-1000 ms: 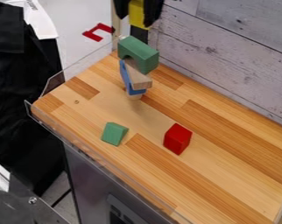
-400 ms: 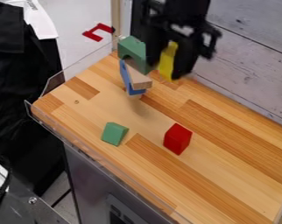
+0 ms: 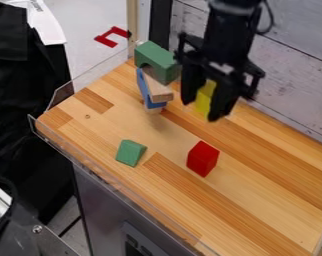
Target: Put the yellow cube on top of the red cube
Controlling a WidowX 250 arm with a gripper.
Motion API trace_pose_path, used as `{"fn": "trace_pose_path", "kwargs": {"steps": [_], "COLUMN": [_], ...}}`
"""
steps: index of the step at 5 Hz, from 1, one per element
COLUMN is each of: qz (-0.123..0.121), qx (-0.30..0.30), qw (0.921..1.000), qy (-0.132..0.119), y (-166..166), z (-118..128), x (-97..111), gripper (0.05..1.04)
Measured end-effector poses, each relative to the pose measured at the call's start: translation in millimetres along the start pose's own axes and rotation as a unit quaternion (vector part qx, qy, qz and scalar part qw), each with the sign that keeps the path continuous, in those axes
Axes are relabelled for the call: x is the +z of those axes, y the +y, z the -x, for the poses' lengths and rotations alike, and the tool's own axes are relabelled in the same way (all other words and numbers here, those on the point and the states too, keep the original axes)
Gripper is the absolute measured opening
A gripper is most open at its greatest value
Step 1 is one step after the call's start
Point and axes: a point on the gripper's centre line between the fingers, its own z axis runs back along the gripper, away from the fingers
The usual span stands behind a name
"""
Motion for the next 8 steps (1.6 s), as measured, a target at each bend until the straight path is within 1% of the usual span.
{"fn": "trace_pose_path", "kwargs": {"steps": [1,2,5,6,8], "qz": [-0.002,-0.004,0.015,0.027,0.035], "qx": [0.002,0.001,-0.005,-0.004,0.000], "qw": [0.9999,0.9998,0.9999,0.9995,0.9992], "qy": [-0.013,-0.017,0.006,0.015,0.020], "y": [1,3,2,1,3], "z": [-6,-12,-11,-8,-9], "x": [-14,-25,-51,-61,-65], "gripper": [0.553,0.553,0.553,0.553,0.553]}}
